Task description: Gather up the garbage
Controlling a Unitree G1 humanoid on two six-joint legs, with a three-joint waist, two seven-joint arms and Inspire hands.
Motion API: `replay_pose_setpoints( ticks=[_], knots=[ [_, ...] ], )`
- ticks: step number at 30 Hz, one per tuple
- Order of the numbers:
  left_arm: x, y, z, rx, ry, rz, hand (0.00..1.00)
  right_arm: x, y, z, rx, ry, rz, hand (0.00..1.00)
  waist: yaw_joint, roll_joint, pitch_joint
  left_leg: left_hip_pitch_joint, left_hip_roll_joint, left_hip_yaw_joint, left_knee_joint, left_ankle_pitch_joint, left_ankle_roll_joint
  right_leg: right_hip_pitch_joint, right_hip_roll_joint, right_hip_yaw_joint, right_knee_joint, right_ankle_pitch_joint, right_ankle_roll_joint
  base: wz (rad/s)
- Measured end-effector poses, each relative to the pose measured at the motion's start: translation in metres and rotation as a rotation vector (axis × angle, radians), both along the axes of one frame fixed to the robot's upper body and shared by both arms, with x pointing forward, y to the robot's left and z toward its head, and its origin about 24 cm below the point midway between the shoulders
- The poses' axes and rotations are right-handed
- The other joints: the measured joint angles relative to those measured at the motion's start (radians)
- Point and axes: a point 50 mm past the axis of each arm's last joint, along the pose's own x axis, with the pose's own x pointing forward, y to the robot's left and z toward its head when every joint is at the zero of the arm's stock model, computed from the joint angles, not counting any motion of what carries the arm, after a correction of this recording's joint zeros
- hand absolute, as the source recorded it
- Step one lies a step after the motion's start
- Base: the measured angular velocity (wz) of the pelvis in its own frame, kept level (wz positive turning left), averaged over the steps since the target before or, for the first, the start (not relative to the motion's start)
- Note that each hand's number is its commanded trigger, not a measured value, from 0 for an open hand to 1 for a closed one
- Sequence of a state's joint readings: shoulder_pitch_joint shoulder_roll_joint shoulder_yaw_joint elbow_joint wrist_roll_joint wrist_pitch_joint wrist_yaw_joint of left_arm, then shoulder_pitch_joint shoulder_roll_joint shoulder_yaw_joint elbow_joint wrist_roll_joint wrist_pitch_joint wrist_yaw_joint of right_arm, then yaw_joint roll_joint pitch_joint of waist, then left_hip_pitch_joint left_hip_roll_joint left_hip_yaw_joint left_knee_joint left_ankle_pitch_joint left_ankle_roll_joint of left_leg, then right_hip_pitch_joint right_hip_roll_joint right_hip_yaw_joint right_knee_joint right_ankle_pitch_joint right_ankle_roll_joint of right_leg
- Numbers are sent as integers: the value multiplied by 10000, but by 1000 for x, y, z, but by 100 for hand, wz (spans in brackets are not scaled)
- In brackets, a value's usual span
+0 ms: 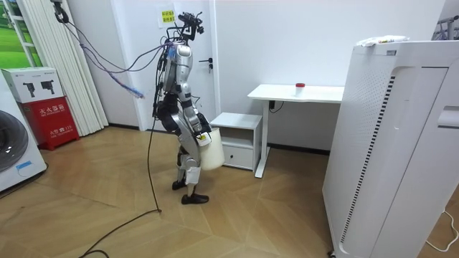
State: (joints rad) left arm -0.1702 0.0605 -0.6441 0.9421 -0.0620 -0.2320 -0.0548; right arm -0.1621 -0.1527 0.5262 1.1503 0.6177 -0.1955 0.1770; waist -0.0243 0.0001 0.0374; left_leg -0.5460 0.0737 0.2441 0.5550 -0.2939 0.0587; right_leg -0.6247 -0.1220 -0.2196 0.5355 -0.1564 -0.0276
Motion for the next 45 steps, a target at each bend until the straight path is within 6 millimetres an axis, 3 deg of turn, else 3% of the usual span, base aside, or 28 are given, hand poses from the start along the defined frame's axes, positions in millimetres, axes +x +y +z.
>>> replay_pose_setpoints(
  ticks=[12, 17, 21, 23, 26, 28, 30, 33, 41, 42, 45],
  knots=[
    [17, 26, 15, 340, -1197, 693, 0, -9, -13, -3, -112, 214, -257, 100, -45, 102, 109, 1241, -78, -8, -651, 64, -82, 1207, 20, -166, -562, -29, 44, 0],
    [11, 27, 20, 104, -1499, 670, 0, -17, -20, -5, 63, 321, -580, 100, -133, 163, 91, 2022, -176, -94, -1179, 146, -133, 1970, 19, -344, -894, -70, 125, 6],
    [17, 27, 43, -372, -2701, 759, 0, -25, -23, -5, 220, 265, -859, 100, -220, 169, 76, 2713, -258, -102, -1545, 176, -154, 2576, 29, -338, -1117, -121, 215, 1],
    [23, 26, 55, -694, -3311, 1010, 0, -31, -26, -6, 238, 302, -1037, 100, -274, 172, 47, 3176, -327, -82, -1852, 216, -154, 2968, 30, -298, -1256, -147, 262, 0],
    [33, 28, 76, -991, -4396, 1361, 0, -42, -30, -8, 280, 435, -1375, 100, -317, 174, -66, 3773, -348, -41, -2167, 221, -158, 3518, 77, -296, -1483, -144, 318, -1],
    [37, 30, 86, -1162, -4882, 1582, 0, -50, -33, -10, 242, 611, -1528, 100, -372, 170, -86, 4141, -349, -40, -2248, 221, -160, 3844, 92, -277, -1496, -149, 324, -2],
    [40, 30, 99, -1347, -5525, 1770, 0, -53, -35, -11, 231, 673, -1697, 100, -466, 169, -160, 4514, -382, -29, -2478, 223, -161, 4097, 98, -247, -1516, -149, 325, -4],
    [40, 33, 113, -1613, -6107, 1998, 0, -54, -39, -10, 222, 593, -1919, 100, -580, 124, -208, 4915, -400, -7, -2584, 225, -160, 4461, 129, -163, -1606, -148, 335, -4],
    [44, 39, 130, -1850, -7065, 2565, 0, -56, -39, -9, 181, 565, -1856, 100, -738, 80, -236, 5257, -399, 376, -2649, 228, -150, 4650, 254, 72, -1728, -40, 448, -15],
    [45, 40, 133, -1889, -7213, 2658, 0, -57, -39, -10, 162, 661, -1808, 100, -615, 81, -236, 5377, -358, 607, -2716, 225, -150, 4631, 314, 194, -1731, 25, 425, -58],
    [49, 49, 144, -1907, -7754, 3223, 0, -55, -38, -10, 65, 650, -1598, 100, -456, 82, -239, 5521, -260, 1161, -2841, 212, -171, 4502, 343, -107, -1755, 244, 281, -59]
  ],
)
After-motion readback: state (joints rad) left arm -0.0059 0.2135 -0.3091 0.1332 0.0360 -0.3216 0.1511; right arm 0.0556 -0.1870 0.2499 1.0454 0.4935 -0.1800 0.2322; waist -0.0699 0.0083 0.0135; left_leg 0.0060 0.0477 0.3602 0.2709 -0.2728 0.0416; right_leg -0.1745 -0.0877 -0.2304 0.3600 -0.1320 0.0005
